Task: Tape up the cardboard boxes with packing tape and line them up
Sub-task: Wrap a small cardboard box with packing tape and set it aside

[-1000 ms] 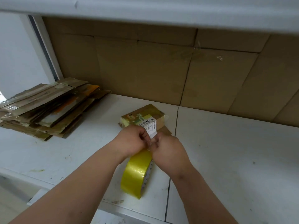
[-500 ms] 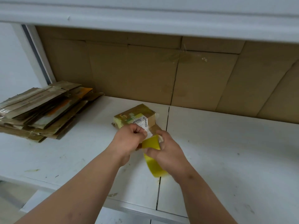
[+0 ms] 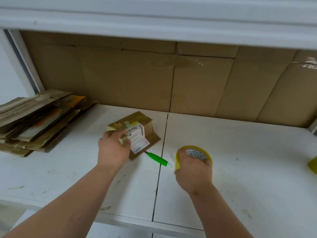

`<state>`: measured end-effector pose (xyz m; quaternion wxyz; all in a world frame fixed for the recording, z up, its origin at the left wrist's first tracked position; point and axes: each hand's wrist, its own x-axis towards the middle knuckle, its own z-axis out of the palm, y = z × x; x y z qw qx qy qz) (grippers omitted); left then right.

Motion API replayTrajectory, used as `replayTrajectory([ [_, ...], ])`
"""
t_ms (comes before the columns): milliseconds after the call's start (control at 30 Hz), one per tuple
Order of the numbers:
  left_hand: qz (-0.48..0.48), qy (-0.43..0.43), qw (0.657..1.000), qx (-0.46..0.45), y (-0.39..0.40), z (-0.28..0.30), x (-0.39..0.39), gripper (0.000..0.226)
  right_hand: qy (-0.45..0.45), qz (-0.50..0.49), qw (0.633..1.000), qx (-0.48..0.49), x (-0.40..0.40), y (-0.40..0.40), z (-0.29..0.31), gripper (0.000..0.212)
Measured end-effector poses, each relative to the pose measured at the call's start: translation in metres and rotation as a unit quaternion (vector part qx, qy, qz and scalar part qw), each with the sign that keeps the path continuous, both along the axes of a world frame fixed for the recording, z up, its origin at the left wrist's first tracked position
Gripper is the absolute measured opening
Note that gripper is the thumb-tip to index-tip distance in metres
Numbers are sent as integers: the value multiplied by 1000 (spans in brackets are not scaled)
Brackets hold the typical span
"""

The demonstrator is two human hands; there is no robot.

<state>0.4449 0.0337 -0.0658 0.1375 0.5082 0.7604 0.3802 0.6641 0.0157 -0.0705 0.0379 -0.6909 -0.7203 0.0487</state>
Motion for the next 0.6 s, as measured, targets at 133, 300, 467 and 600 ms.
replayTrajectory([
  [133, 17, 43, 999, -23, 0, -7, -12, 52, 0, -3, 998, 68, -6, 8, 6, 45],
  [300, -36, 78, 991, -100, 12, -14, -24, 54, 95, 53, 991, 83, -35, 25, 7, 38],
  [467, -39, 91, 992, -77, 17, -14, -45, 43, 129, 91, 985, 66, -54, 38, 0, 36],
  [600, -18, 62, 997, -50, 12, -13, -70, 39, 205, 71, 976, 38, -63, 53, -6, 45],
])
